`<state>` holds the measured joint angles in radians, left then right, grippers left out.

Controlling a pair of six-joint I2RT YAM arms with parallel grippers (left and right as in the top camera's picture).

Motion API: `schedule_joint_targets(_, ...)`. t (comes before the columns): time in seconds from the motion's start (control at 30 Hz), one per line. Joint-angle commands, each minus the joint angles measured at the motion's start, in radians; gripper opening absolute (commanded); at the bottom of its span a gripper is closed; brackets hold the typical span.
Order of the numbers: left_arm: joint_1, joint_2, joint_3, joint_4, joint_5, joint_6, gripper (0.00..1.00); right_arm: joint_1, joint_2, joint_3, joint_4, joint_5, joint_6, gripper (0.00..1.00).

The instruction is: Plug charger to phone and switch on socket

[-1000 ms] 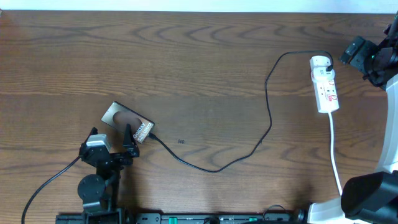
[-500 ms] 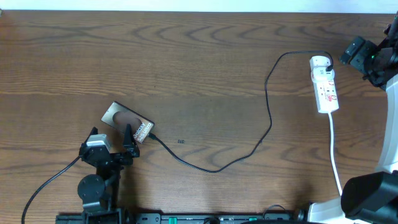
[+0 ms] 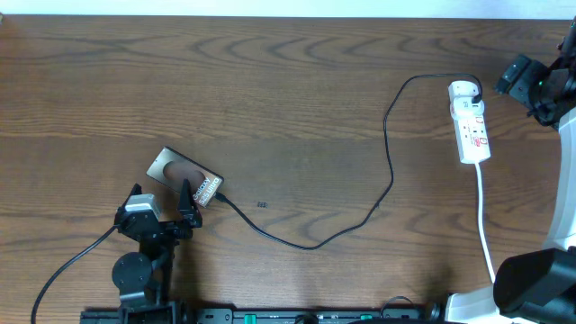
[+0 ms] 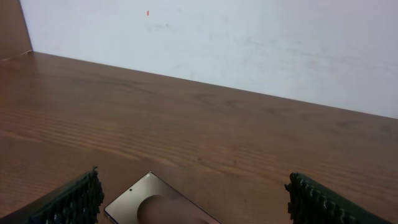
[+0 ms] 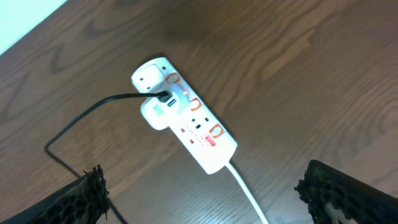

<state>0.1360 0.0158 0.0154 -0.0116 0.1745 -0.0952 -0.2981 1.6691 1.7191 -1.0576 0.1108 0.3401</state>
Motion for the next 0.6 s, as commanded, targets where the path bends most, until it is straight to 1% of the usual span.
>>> schedule_joint_targets(0.0, 0.005, -0.005, -0.011, -0.04, 0.043, 0.016, 0.92, -0.001, -0.015, 0.001, -0.002, 0.037, -0.015, 0.99)
schedule_joint_targets(0.13, 0.005, -0.005, -0.011, -0.041, 0.043, 0.016, 0.92, 0.009, -0.074, -0.014, 0.001, 0.041, -0.016, 0.99)
schedule_joint_targets(0.2, 0.005, -0.005, -0.011, -0.04, 0.043, 0.016, 0.92, 0.029, -0.126, -0.059, 0.048, 0.036, -0.015, 0.99)
schedule_joint_targets(0.3, 0.005, -0.005, -0.011, -0.04, 0.043, 0.016, 0.92, 0.073, -0.241, -0.217, 0.261, 0.036, -0.016, 0.99)
schedule_joint_targets(0.37, 0.005, -0.005, -0.011, -0.041, 0.043, 0.016, 0.92, 0.109, -0.336, -0.363, 0.434, 0.036, -0.029, 0.99)
schedule_joint_targets(0.43, 0.005, -0.005, -0.011, -0.04, 0.043, 0.016, 0.92, 0.15, -0.453, -0.548, 0.64, 0.037, -0.035, 0.99)
schedule_joint_targets(0.53, 0.005, -0.005, -0.011, -0.04, 0.042, 0.016, 0.92, 0.2, -0.616, -0.793, 0.869, 0.029, -0.035, 0.99)
schedule_joint_targets(0.57, 0.005, -0.005, -0.011, -0.04, 0.043, 0.016, 0.92, 0.21, -0.656, -0.85, 0.911, 0.023, -0.035, 0.99)
